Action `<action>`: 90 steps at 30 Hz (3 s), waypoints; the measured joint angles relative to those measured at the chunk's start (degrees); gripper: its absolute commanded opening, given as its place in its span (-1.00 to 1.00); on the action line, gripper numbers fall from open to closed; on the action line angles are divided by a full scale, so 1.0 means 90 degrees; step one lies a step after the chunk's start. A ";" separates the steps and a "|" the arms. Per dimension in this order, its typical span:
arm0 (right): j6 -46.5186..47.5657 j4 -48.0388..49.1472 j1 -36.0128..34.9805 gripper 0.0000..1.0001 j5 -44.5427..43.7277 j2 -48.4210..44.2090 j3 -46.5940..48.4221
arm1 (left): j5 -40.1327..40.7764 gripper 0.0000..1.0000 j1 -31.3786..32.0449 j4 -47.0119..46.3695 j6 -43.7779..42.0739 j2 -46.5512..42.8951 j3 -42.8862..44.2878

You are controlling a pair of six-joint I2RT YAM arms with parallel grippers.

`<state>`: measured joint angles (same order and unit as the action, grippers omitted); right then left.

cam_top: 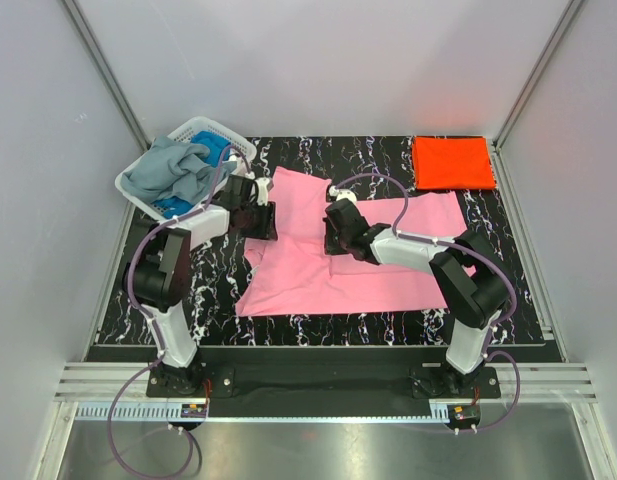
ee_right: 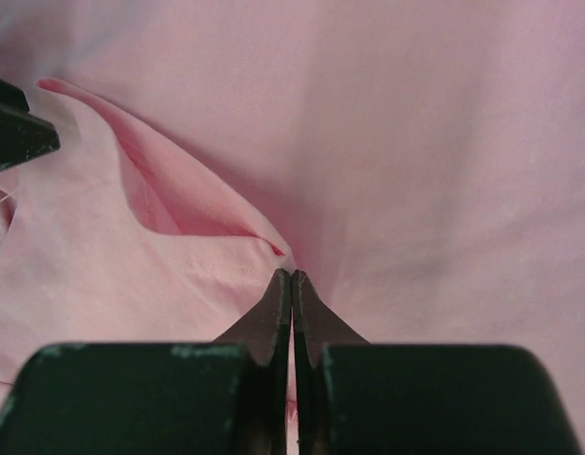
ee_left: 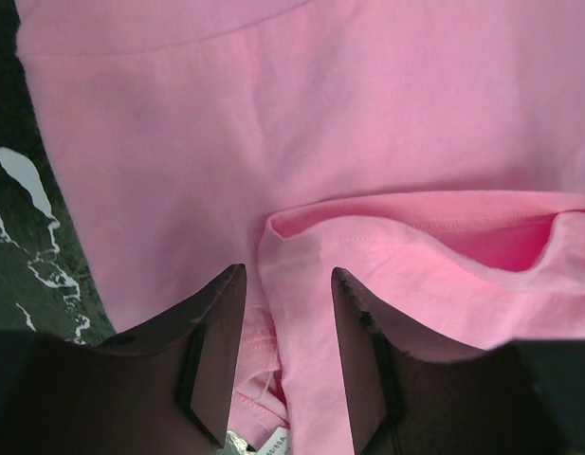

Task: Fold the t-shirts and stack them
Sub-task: Fold the tshirt

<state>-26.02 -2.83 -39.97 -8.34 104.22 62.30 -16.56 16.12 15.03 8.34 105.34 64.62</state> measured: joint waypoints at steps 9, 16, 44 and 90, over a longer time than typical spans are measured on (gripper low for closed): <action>0.0002 0.0007 0.0000 -1.00 0.0083 0.0000 -0.0041 | -0.0022 -0.14 0.0000 0.0044 -0.0289 0.0272 0.0287; 0.0000 0.0005 0.0002 -1.00 0.0102 0.0000 -0.0100 | -0.0078 -0.76 0.0000 0.0063 -0.0393 0.0418 0.0423; -0.0153 0.0131 0.0002 -1.00 0.0024 -0.0357 -0.0342 | 0.0440 -1.00 0.0313 0.0248 -0.0376 0.0381 0.0993; -0.0306 0.0911 0.0002 -0.85 -0.1260 -0.0559 -0.0515 | 0.1661 -0.94 0.0471 0.0206 -0.0197 0.1035 0.1763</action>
<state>-28.77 5.37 -39.94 -19.68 99.20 57.67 -1.61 20.36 16.88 6.57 114.65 80.49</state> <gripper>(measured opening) 0.049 0.012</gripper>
